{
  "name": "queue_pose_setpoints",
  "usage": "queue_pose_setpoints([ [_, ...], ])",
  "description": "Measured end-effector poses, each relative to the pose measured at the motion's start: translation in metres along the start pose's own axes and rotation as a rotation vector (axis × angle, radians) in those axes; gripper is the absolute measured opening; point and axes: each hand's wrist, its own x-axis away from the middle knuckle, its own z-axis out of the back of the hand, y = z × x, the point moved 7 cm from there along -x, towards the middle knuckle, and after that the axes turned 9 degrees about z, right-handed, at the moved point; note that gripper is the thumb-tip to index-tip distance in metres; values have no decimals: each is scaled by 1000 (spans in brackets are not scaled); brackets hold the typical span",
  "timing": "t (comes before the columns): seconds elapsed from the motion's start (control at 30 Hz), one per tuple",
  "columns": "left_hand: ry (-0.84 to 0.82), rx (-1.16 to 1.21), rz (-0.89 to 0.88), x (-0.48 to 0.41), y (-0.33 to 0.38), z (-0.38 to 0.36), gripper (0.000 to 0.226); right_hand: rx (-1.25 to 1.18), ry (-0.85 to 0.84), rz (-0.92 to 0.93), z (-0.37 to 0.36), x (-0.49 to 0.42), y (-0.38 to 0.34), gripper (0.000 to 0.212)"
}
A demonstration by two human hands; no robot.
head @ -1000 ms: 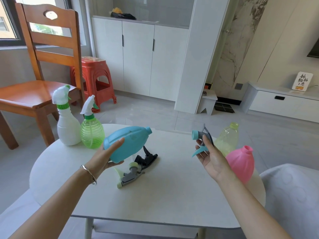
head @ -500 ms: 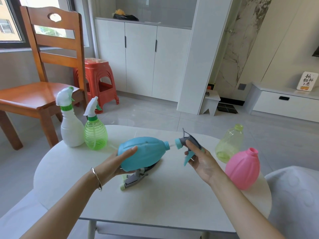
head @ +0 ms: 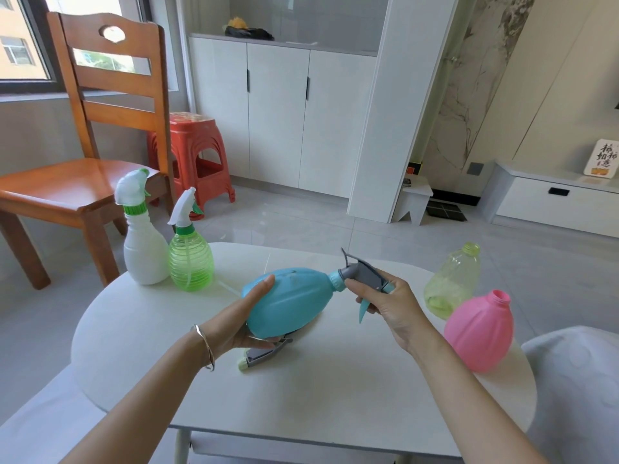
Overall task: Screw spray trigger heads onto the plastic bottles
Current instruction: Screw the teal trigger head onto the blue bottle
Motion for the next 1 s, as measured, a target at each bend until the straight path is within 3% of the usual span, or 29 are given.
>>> queue_pose_setpoints([
  [0.07, 3, 5, 0, -1, -1, 0, 62, 40, -2, 22, 1, 0, -2, 19],
  [0.23, -37, 130, 49, -4, -5, -8, 62, -180, 80, -86, -2, 2, 7, 9],
  [0.4, -62, 191, 177, -6, -14, -13, 75, -96, 136, -36, 0, 2, 4, 19],
  [0.5, -26, 147, 161, -6, -12, -11, 76, -57, 152, -11, 4, 1, 1, 24],
  [0.7, -44, 117, 102, -3, -8, -19, 75, -350, 199, -95, -5, 1, 11, 12],
  [1.0, -99, 191, 149, -4, -12, -28, 82, -218, 55, 23, -16, -1, 2, 39],
])
